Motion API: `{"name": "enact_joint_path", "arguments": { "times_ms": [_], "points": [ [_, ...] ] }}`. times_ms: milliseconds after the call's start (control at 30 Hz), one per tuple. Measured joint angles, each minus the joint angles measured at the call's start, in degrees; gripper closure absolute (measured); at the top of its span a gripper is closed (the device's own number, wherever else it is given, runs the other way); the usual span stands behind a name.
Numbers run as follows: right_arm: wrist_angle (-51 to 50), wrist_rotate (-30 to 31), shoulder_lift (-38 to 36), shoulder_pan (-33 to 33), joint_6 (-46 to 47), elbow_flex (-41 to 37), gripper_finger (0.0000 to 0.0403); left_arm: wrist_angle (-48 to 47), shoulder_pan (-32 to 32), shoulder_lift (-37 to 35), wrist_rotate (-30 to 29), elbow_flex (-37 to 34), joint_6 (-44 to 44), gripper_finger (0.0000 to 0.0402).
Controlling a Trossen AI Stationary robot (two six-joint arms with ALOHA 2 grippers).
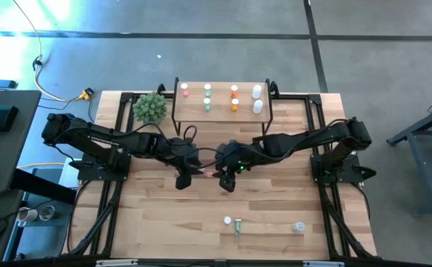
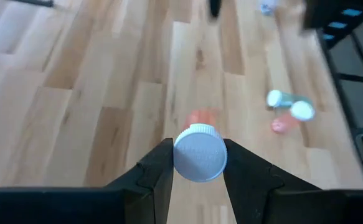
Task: Pick and place medicine bottles onto shelf by color
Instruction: Put the right pink bottle on the shelf aligned with the other pink pill bottle
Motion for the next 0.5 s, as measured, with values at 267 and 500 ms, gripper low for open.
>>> {"name": "enact_joint_path", "arguments": {
  "times_ms": [267, 500],
  "points": [
    [-4.1, 0.8, -4.7, -1.8, -3.4, 0.0, 0.0219, -5.2, 2.0, -1.0, -0.9, 0.1, 0.0, 0.0287],
    [-7.3, 5.5, -8.6, -4.5, -6.7, 0.0, 0.0219, -20.0, 6.7, -1.7, -3.0, 7.6, 3.0, 0.0287]
  ]
}}
